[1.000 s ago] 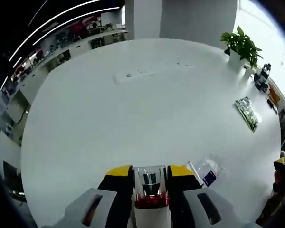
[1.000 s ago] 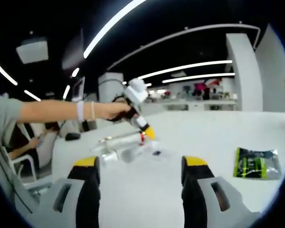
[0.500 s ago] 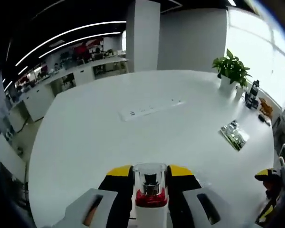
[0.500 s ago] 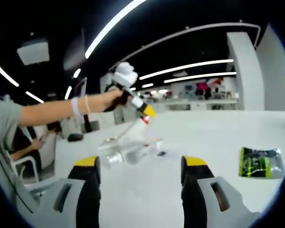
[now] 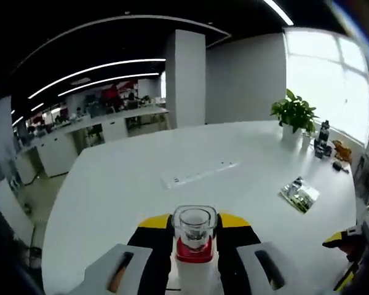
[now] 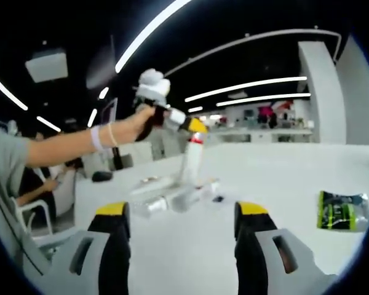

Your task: Arrange the skincare products in the storage area until every visible bottle or jar stands upright without overlapping.

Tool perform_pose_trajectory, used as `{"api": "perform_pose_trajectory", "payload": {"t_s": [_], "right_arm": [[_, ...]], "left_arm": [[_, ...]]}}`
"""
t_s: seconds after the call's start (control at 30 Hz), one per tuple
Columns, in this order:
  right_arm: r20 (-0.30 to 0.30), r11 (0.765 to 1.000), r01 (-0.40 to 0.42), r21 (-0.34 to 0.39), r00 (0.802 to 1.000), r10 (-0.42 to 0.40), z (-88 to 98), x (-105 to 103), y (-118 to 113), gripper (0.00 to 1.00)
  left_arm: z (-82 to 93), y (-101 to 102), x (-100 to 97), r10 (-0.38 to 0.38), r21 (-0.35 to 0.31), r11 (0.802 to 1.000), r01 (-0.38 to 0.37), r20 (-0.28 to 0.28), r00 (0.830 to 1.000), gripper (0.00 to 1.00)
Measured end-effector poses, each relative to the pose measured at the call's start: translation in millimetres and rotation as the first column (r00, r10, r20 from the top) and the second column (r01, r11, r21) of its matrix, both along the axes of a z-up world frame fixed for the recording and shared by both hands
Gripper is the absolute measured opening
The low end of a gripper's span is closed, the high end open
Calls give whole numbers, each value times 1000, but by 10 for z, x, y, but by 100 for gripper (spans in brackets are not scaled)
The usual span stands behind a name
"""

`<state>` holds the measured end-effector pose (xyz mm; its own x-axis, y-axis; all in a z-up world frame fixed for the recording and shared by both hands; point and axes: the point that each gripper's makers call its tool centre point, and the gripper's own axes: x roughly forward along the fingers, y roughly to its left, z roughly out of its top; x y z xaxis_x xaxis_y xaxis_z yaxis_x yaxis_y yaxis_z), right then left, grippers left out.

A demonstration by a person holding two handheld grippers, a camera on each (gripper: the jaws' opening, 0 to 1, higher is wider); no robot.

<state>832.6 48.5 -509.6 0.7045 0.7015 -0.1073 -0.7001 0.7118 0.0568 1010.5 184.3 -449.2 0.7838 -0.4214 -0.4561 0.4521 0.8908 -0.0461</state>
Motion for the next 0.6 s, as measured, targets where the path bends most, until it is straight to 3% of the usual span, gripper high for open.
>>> {"api": "perform_pose_trajectory", "payload": {"t_s": [0.07, 0.23, 0.6], "right_arm": [[-3, 1000, -1, 0, 1000, 1, -7, -12, 3, 67], [-3, 1000, -1, 5, 1000, 1, -13, -35, 3, 67], [1, 1000, -12, 16, 1000, 12, 3, -102, 76, 66]], "left_arm": [[27, 6, -2, 1, -4, 1000, -1, 28, 1000, 27], [66, 66, -40, 20, -91, 996, -12, 85, 996, 27], [85, 78, -97, 39, -136, 991, -12, 202, 979, 27]]}}
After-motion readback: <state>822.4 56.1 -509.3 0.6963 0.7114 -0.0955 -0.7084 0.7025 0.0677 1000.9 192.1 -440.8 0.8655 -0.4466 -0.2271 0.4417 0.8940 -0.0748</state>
